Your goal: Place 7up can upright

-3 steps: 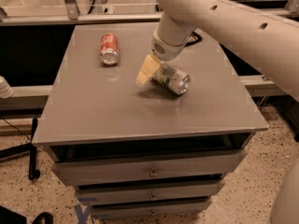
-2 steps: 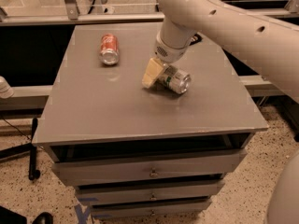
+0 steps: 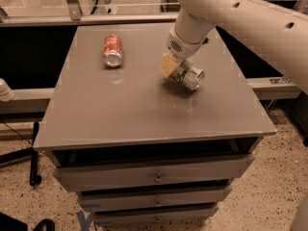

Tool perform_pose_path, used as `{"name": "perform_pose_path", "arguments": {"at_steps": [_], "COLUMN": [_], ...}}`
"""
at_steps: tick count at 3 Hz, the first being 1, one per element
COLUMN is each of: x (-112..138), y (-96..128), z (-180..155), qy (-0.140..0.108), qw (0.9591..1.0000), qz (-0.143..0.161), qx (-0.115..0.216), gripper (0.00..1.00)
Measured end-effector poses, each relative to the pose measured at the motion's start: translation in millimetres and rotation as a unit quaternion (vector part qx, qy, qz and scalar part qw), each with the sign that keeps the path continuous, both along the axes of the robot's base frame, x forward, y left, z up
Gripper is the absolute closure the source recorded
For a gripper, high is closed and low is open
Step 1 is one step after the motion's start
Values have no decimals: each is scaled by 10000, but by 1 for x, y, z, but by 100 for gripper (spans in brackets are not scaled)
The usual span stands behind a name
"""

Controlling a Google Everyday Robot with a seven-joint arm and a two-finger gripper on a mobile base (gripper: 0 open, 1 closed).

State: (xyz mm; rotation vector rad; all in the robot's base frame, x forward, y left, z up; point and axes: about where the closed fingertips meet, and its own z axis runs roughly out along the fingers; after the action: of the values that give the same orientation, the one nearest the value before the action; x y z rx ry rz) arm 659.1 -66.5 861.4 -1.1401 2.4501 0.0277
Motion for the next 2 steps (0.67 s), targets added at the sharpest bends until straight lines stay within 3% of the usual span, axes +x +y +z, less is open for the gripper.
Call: {"name": "perform_pose_path", "arguments": {"at_steps": [1,2], "x": [-1,-4], "y": [6,2], "z": [46,87], "qy": [-376,-808], "qw": [9969,9805], "qz": [354,869], "qx": [592,1565], "gripper": [86,100]}}
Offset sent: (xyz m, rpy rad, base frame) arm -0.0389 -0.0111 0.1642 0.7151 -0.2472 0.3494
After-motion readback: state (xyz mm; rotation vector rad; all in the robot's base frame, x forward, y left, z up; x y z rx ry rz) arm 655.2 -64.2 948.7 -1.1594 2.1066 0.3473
